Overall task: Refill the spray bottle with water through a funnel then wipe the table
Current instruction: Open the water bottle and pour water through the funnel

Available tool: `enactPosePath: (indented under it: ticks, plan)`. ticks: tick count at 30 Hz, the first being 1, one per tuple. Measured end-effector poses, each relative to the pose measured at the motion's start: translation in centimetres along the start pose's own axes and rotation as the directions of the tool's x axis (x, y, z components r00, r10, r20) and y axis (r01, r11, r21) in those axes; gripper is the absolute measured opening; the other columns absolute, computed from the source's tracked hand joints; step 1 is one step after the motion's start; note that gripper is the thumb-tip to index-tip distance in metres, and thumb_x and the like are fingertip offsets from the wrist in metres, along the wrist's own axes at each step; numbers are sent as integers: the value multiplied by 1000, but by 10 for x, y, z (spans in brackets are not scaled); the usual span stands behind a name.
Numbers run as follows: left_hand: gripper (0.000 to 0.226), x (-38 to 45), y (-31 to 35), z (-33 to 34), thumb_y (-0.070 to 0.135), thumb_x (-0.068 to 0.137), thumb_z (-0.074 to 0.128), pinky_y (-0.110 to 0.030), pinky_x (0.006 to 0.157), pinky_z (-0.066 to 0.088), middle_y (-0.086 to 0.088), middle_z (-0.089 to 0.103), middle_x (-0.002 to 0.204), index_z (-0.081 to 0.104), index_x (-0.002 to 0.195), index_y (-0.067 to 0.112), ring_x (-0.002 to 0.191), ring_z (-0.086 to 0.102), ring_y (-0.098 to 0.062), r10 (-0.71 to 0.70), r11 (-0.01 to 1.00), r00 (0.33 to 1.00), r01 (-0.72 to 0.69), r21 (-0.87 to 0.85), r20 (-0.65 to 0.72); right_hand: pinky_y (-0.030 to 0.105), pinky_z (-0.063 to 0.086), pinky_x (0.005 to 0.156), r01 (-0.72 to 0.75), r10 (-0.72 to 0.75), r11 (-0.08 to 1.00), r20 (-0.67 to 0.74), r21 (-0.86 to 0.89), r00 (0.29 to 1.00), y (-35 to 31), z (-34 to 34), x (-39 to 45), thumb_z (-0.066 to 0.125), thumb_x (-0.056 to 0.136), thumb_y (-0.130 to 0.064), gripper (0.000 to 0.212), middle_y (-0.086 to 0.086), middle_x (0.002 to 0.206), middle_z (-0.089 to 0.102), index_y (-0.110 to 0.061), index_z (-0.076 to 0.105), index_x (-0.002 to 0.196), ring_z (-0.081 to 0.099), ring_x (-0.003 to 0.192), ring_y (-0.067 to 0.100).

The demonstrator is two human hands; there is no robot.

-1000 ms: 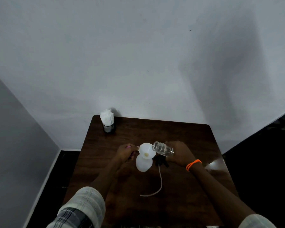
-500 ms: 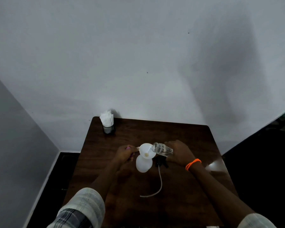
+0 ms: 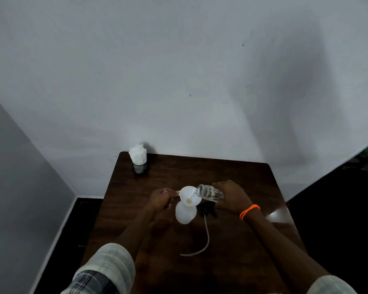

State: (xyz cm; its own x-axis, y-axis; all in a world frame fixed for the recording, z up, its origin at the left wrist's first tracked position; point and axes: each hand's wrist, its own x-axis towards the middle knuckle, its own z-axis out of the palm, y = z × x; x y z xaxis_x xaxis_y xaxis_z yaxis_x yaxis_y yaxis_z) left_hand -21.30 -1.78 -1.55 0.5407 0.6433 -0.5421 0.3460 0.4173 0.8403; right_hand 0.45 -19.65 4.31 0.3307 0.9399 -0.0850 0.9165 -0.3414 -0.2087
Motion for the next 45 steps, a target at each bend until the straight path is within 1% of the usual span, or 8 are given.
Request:
enactPosePath:
  ticks: [4, 10, 14, 17, 23, 31, 38, 45]
  plan:
    - [21, 0, 1, 0, 13, 83, 77, -20, 37, 34, -11, 55, 59, 70, 93, -4, 40, 45, -18, -11, 1000, 1000, 11, -6, 12, 37, 53, 82, 2, -2, 1000, 5, -13, 1000, 0, -2, 0, 76, 60, -46, 74, -3, 115, 70, -21, 64, 129, 62, 98, 24]
    - [21, 1, 0, -2, 13, 83, 76, -22, 42, 34, -10, 57, 57, 72, 94, -4, 41, 46, -19, 18, 1000, 1000, -19, 16, 17, 38, 54, 84, -1, 2, 999, 17, -52, 1000, -2, -6, -1, 79, 66, -42, 75, -2, 122, 68, -21, 59, 135, 59, 101, 24]
    - [15, 0, 1, -4, 16, 83, 76, -21, 41, 34, -11, 59, 60, 74, 90, 3, 45, 49, -21, 31, 999, 999, -32, 32, 32, 39, 53, 88, 7, -2, 996, 52, -92, 999, -3, -10, 0, 80, 70, -41, 77, 0, 130, 65, -19, 55, 140, 58, 109, 27]
    - [13, 1, 0, -3, 18, 81, 79, -22, 42, 33, -11, 59, 60, 74, 83, 6, 43, 49, -21, 39, 999, 999, -39, 24, 29, 38, 52, 88, 6, -3, 995, 38, -95, 999, -3, -12, -1, 80, 72, -43, 77, 0, 130, 65, -20, 55, 140, 57, 108, 25]
    - [20, -2, 1, -2, 15, 84, 76, -20, 40, 33, -10, 59, 61, 73, 95, -2, 44, 47, -19, 11, 1000, 1000, -11, 18, 18, 36, 51, 88, 1, 3, 993, 32, -115, 999, -1, -14, -1, 80, 72, -50, 77, -4, 129, 65, -23, 56, 140, 57, 108, 23]
    - [17, -3, 3, -4, 16, 85, 75, -22, 42, 36, -13, 59, 66, 75, 94, 2, 48, 49, -20, 13, 1000, 999, -13, 20, 33, 37, 50, 90, 3, 4, 993, 57, -121, 998, -3, -20, -1, 80, 73, -43, 78, -1, 133, 63, -20, 54, 142, 56, 112, 25]
    - [18, -1, 1, -5, 19, 83, 78, -23, 45, 37, -9, 61, 62, 75, 92, 4, 49, 50, -19, 2, 1000, 1000, -3, 22, 28, 38, 51, 85, 5, 1, 992, 45, -127, 999, -3, -22, 2, 78, 73, -49, 75, -4, 128, 65, -23, 56, 140, 56, 107, 23]
    - [14, 4, -3, -3, 10, 87, 70, -20, 40, 34, -13, 55, 62, 72, 93, -2, 43, 45, -19, 0, 1000, 1000, 0, 4, 4, 40, 50, 94, 0, 7, 992, 53, -128, 999, -5, -26, 3, 77, 77, -46, 75, 3, 138, 61, -21, 53, 143, 54, 115, 27]
